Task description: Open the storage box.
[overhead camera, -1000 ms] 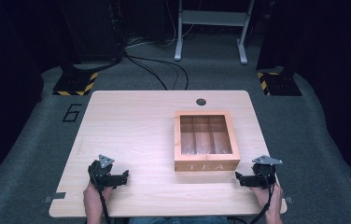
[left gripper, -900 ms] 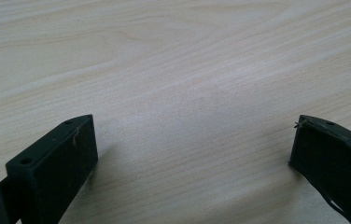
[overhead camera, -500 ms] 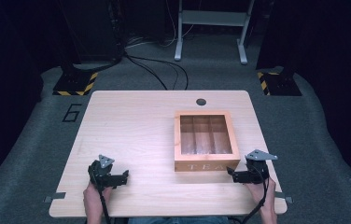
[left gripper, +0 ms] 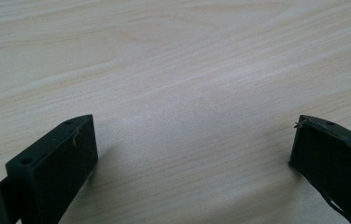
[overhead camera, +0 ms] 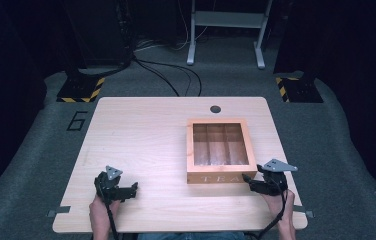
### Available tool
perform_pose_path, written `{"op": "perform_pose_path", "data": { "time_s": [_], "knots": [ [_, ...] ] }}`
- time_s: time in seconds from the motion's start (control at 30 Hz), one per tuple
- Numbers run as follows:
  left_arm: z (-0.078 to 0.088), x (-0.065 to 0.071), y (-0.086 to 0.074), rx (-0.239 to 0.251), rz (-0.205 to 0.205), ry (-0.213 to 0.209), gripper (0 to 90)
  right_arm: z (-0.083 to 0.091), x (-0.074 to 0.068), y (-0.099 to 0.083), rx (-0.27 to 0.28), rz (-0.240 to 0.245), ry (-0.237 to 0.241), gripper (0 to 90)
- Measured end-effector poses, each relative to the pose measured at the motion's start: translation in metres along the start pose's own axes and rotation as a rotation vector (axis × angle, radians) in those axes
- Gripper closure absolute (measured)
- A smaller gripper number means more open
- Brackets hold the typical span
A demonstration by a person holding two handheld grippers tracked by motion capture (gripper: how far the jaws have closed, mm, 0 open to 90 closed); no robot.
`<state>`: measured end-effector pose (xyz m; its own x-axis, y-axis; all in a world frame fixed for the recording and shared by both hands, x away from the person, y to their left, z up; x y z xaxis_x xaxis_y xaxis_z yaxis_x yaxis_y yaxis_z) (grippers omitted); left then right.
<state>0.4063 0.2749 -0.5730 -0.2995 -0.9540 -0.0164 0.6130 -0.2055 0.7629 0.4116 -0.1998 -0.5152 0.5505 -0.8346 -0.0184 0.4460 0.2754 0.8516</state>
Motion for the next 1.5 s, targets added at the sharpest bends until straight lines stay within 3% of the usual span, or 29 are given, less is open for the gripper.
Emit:
{"op": "perform_pose_path", "data": {
  "time_s": [0.43,0.93,1.5],
  "knots": [
    [0.0,0.0,0.0,0.003,0.001,0.001,0.4,0.007,0.002,-0.001,0.05,0.001,-0.006,47.4],
    [0.0,0.0,0.0,-0.006,0.003,-0.008,0.4,0.011,0.003,0.007,0.099,0.008,-0.026,48.3],
    [0.0,0.0,0.0,0.002,0.002,0.0,0.4,0.008,0.009,0.036,0.184,-0.006,-0.096,47.4]
  ]
}}
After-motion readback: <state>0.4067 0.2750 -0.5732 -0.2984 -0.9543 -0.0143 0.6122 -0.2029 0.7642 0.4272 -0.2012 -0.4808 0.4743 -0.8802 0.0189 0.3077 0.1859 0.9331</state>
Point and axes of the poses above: each handheld gripper's, and its own axes: z roughly backward along the jaws, y roughly out of its top, x roughly to its right, the point moved 6 cm from there along -z, roughly forward along the jaws, and after that the axes turned 3 degrees about x, right-handed, at the moved point
